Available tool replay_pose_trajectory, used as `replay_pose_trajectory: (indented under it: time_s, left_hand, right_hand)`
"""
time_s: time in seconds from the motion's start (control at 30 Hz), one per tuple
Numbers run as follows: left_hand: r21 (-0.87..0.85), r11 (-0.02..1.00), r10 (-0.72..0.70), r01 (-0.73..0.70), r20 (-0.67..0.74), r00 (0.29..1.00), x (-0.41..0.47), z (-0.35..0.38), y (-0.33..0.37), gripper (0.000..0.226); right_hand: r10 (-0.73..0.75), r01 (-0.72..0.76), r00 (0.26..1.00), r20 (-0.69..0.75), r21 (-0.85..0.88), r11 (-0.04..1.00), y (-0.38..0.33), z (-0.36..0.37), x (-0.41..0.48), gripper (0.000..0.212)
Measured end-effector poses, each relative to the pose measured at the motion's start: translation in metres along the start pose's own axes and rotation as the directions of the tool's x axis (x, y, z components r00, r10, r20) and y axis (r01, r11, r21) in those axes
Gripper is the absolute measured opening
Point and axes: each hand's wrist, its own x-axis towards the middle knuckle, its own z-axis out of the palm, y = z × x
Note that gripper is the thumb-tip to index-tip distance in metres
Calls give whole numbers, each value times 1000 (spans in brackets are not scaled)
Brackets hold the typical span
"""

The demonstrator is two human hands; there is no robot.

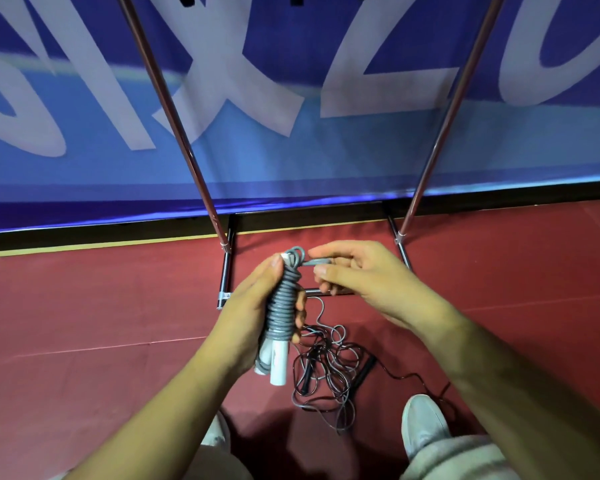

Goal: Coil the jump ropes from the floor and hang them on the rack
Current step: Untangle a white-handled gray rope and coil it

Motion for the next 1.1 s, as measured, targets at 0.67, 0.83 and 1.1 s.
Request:
replay_pose_trajectory:
  time_s: [0.67,0.83,1.1]
  left_hand:
    - [-259,935,-240,241,38,970,2,-2,7,52]
    - [-225,947,-225,228,40,974,1,4,5,49]
    - [-158,969,-190,190,18,982,-1,4,4,51]
  right_hand:
    - [-115,119,993,-30,288,950,-2,14,-2,21]
    - [-69,123,984,-163,350,929,-5,14,-1,12]
    - [-25,42,978,-206,79,996,-3,9,0,11]
